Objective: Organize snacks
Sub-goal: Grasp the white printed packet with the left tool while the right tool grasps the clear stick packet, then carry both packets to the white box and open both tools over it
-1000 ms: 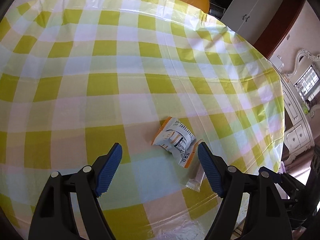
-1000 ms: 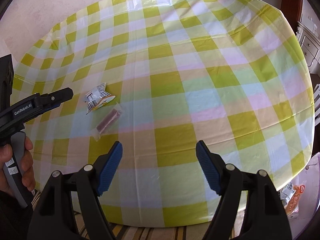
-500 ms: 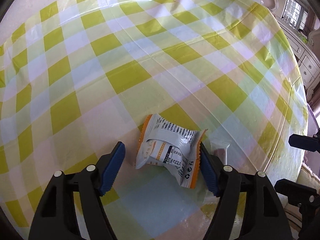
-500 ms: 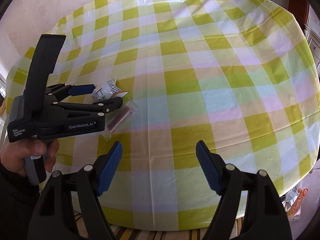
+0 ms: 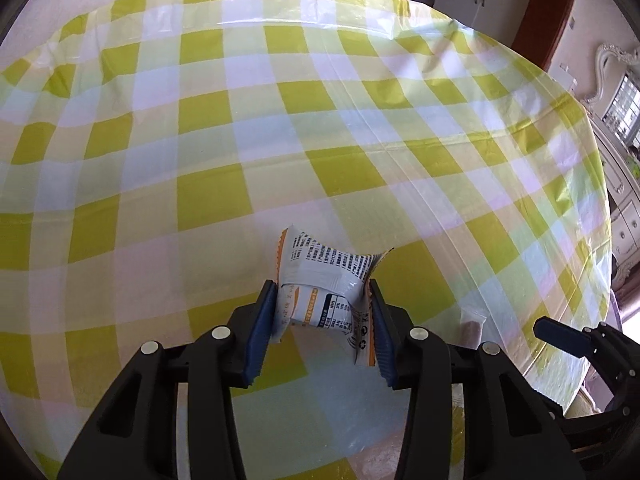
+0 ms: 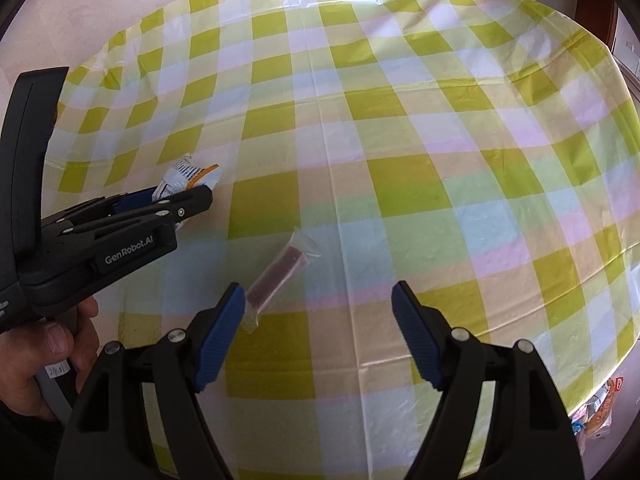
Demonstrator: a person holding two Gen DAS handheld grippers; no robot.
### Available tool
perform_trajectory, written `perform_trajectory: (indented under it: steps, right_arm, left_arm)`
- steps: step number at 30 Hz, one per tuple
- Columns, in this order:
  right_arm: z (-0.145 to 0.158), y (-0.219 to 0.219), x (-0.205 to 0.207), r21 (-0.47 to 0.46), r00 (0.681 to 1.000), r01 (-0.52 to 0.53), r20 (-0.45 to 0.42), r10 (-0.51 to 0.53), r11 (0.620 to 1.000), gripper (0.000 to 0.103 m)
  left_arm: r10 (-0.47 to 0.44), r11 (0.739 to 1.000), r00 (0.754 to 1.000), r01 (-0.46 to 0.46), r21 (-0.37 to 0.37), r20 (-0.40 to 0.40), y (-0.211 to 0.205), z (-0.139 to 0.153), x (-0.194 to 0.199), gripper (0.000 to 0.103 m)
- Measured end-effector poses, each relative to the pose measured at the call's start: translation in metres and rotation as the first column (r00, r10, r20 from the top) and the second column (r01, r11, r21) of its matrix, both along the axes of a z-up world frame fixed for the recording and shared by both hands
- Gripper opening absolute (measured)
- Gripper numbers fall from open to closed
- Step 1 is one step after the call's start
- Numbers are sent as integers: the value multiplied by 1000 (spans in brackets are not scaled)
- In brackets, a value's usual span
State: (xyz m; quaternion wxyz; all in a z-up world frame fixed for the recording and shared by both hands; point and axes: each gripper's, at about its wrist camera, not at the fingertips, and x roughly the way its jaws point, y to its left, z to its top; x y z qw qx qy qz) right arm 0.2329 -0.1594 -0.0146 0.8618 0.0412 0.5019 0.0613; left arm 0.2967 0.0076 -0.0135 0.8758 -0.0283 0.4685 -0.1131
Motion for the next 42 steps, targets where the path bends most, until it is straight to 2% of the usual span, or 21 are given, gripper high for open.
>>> perform_trajectory:
  steps: [3,7,11,15,18,20,24,32,42]
  right_arm:
    - [-4,13,8,-20,1000,7,-3,-7,1000,69]
    - [-10,28,15,-55,1000,-6,-12,5,998,64]
    - [-16,38,17,-82,999,-27,-25,25,996,51]
    - [-19,39,17,-116,999,-30,-20,28,993,43]
    - [-18,39,16,-120,999,-42,-11,41,992,30]
    - [-17,41,16,-117,998,-55,-8,54,992,17]
    - [-16,40,14,-118,998,-61,1,62,991,13]
    - [-3,21,8,-125,999,-29,24,32,992,13]
    - [26,-41,-14,-137,997,55,70,-46,989,13]
  left_arm:
    - [42,999,999,-42,-25,8,14,4,-4,43]
    - [42,999,999,-42,-35,13,15,6,-9,43]
    - [42,998,999,-42,-44,19,16,9,-11,43]
    - [49,997,999,-48,-52,20,17,10,-13,43]
    - [50,997,999,-49,-54,19,17,10,-15,43]
    - [50,997,999,-49,-54,18,17,10,-16,43]
    - [49,997,999,-48,-55,20,16,12,-20,43]
    - [29,997,999,-27,-73,28,4,22,-30,43]
    - [-124,990,991,127,-68,41,-69,38,-53,43]
